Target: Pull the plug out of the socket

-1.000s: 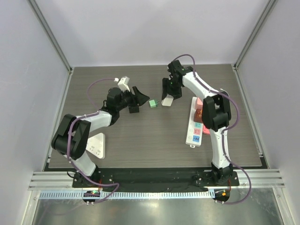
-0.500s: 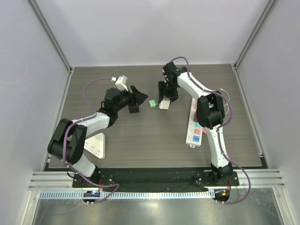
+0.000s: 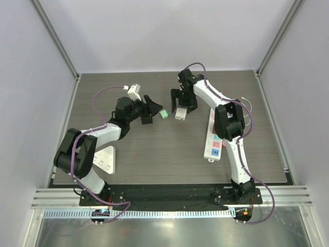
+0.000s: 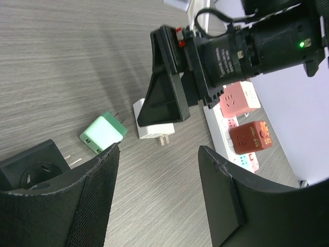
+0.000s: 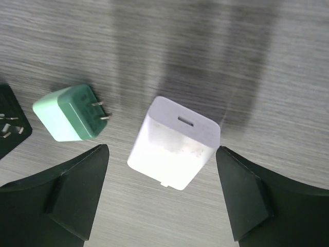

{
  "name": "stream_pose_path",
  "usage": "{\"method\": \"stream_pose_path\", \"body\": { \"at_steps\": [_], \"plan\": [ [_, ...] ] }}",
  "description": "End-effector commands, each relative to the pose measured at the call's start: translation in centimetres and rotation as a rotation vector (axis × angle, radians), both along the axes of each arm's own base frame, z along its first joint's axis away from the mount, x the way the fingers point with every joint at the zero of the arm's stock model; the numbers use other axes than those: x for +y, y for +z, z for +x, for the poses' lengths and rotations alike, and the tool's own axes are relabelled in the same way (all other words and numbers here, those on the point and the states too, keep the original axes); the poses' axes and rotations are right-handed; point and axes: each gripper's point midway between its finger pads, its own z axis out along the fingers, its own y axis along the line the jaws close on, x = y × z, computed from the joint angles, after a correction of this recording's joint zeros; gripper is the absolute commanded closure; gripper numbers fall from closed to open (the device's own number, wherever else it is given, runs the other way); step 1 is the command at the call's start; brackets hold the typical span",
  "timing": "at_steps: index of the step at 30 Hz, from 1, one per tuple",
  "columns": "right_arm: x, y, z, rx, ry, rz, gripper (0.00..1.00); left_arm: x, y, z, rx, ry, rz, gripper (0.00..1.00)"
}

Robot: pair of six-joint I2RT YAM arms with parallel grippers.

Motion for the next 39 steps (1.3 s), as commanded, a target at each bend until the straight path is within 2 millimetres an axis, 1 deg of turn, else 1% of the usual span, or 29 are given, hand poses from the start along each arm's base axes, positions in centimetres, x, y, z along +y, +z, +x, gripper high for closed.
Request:
{"method": "stream_pose_path", "body": {
  "at_steps": [1,3,5,6,7,8,9,10,11,12,13,14,15,16,17,18,19,20,21,22,23,25,26,27,28,29,30,31,39],
  "plan": [
    [0.7,3.9,1.6,-0.123,0.005,0.043,0.09,-0.6,2.0,0.6,-0.064,-0.027,-0.041,0.37],
    [0.4,5.2,1.9,-0.160,-0.008,0.036,0.09,-0.9,1.8,0.5,-0.054,-0.041,-0.049,0.37],
    [0.0,7.9,1.7,-0.222,-0.034,0.038,0.09,-1.3,2.1,0.4,-0.056,-0.064,-0.062,0.38],
    [-0.3,8.8,1.6,-0.254,-0.051,0.027,0.08,-1.6,1.6,0.4,-0.040,-0.075,-0.065,0.39],
    [-1.7,8.3,1.1,-0.262,-0.094,-0.028,0.09,-2.1,1.9,0.4,-0.039,-0.090,-0.079,0.39],
    [-2.2,11.6,1.0,-0.343,-0.136,0.002,0.09,-2.6,1.9,0.3,-0.033,-0.116,-0.084,0.39],
    [-3.1,10.6,-0.2,-0.324,-0.157,-0.024,0.09,-3.4,1.0,0.1,-0.011,-0.141,-0.083,0.40],
    [-4.1,11.6,-0.5,-0.363,-0.196,-0.040,0.09,-4.1,1.4,0.1,-0.012,-0.158,-0.093,0.40],
    [-4.7,14.1,-1.1,-0.422,-0.222,-0.016,0.09,-4.8,1.2,0.0,-0.005,-0.176,-0.095,0.40],
    [-5.3,14.6,-1.8,-0.437,-0.243,-0.015,0.09,-5.3,1.1,-0.2,0.001,-0.192,-0.098,0.41],
    [-6.6,13.5,-3.0,-0.427,-0.269,-0.064,0.09,-6.7,0.8,-0.7,0.010,-0.225,-0.099,0.41],
    [-7.4,13.7,-3.6,-0.438,-0.288,-0.081,0.08,-7.5,0.6,-1.0,0.020,-0.244,-0.104,0.41],
    [-8.5,15.5,-4.5,-0.484,-0.315,-0.084,0.08,-8.4,0.5,-1.4,0.029,-0.268,-0.109,0.41],
    [-9.7,14.2,-5.8,-0.465,-0.323,-0.128,0.07,-9.3,0.4,-1.7,0.033,-0.290,-0.116,0.41],
    [-11.2,14.5,-6.6,-0.484,-0.347,-0.180,0.07,-11.0,-0.3,-2.3,0.063,-0.325,-0.132,0.42],
    [-12.2,15.4,-7.7,-0.510,-0.363,-0.193,0.07,-12.0,-0.6,-2.7,0.074,-0.349,-0.145,0.46],
    [-13.3,14.3,-9.1,-0.492,-0.366,-0.228,0.07,-13.1,-0.4,-3.3,0.069,-0.395,-0.168,0.49],
    [-14.4,14.1,-9.9,-0.491,-0.387,-0.263,0.07,-14.8,-1.3,-3.8,0.111,-0.428,-0.191,0.55],
    [-15.0,13.8,-10.8,-0.484,-0.400,-0.274,0.07,-15.8,-1.5,-4.2,0.122,-0.455,-0.204,0.58],
    [-15.9,13.3,-12.1,-0.475,-0.424,-0.276,0.06,-16.9,-0.7,-4.1,0.111,-0.479,-0.226,0.59],
    [-16.8,12.9,-12.8,-0.457,-0.444,-0.285,0.06,-17.9,-2.2,-4.4,0.142,-0.495,-0.221,0.60],
    [-17.9,11.7,-14.6,-0.426,-0.460,-0.287,0.05,-20.1,-2.1,-5.3,0.144,-0.533,-0.232,0.63],
    [-18.2,11.4,-15.0,-0.420,-0.469,-0.280,0.05,-20.7,-2.4,-5.5,0.152,-0.541,-0.234,0.63],
    [-18.5,11.1,-15.4,-0.414,-0.477,-0.281,0.05,-21.6,-3.6,-6.2,0.180,-0.558,-0.231,0.65],
    [-18.8,10.5,-15.9,-0.403,-0.477,-0.291,0.04,-22.2,-3.6,-6.3,0.191,-0.567,-0.241,0.67],
    [-19.0,10.8,-16.1,-0.417,-0.478,-0.291,0.05,-22.9,-3.0,-6.2,0.178,-0.578,-0.253,0.69],
    [-19.3,10.7,-16.2,-0.419,-0.484,-0.297,0.04,-23.5,-4.1,-6.5,0.199,-0.586,-0.247,0.72],
    [-19.4,10.7,-16.3,-0.420,-0.482,-0.301,0.05,-24.2,-3.5,-6.5,0.197,-0.594,-0.261,0.73],
    [-19.1,10.1,-15.8,-0.403,-0.455,-0.286,0.04,-26.8,-5.7,-7.0,0.253,-0.613,-0.247,0.76]
  ]
}}
